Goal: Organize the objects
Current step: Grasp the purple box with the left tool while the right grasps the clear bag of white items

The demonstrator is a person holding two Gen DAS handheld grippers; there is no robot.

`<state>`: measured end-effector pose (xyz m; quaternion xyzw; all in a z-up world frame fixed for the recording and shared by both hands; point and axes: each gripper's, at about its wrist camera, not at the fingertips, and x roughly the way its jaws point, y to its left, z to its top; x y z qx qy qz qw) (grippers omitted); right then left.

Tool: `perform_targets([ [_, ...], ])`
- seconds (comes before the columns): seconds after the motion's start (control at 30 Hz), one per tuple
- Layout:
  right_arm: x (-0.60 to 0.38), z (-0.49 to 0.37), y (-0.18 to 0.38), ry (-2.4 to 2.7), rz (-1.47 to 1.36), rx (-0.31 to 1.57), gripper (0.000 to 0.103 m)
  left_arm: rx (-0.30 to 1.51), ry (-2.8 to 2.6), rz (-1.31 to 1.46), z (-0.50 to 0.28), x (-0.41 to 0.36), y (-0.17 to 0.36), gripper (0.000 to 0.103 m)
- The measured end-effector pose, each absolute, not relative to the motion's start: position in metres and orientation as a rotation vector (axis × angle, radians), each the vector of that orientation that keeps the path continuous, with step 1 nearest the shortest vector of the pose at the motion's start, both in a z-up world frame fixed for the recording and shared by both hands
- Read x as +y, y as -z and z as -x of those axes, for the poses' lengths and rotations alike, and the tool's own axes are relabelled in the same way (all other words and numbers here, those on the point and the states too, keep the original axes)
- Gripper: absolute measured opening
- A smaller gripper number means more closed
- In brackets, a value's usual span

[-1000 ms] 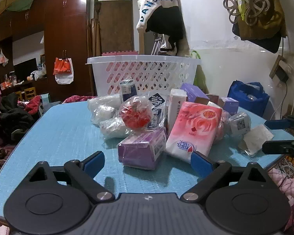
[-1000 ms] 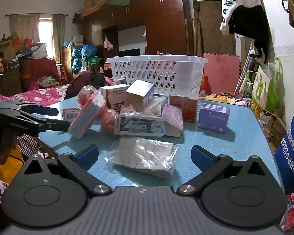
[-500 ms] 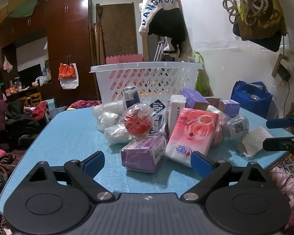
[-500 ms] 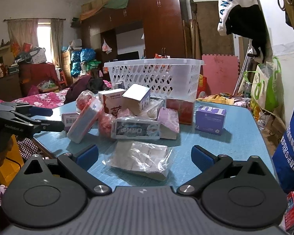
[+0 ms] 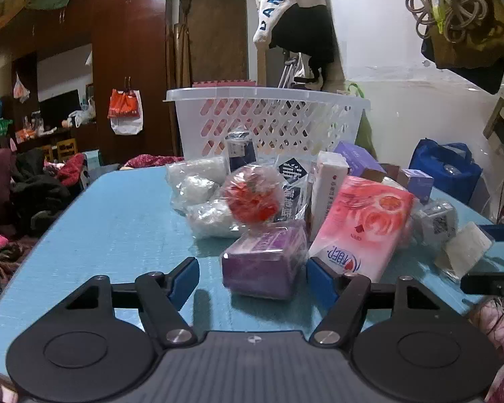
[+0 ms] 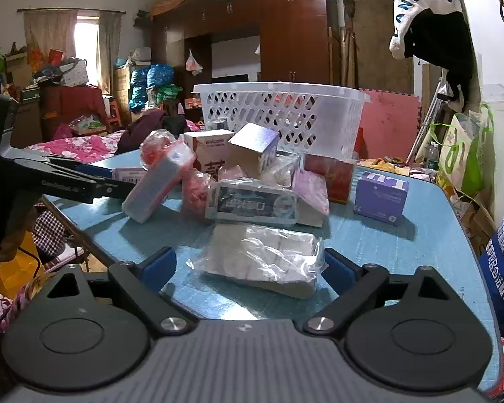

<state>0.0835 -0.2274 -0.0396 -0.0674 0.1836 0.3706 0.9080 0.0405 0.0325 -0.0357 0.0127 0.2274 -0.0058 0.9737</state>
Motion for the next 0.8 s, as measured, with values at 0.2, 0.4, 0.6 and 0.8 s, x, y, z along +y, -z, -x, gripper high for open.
perform_targets([
  [0.2,-0.229,-0.085,0.042,-0.758,0.130,0.389,0.094,0.461,-0.003,-0.062,-0.046,0.026,0.043,0.076],
  [0.4,-0.232,-0.084,0.040,-0.739,0.130,0.376,0.083,0.445,0.011,-0.042,-0.045,0.028,0.043,0.053],
  [0.6,-0.248,-0.088,0.030,-0.710,0.071,0.353,0.082,0.412,0.035,-0.029,-0.034,0.027,0.033,0.053],
  [0.8,-0.252,-0.090,0.022,-0.722,0.021,0.335,0.082,0.391,0.054,-0.005,-0.035,0.026,0.028,0.053],
])
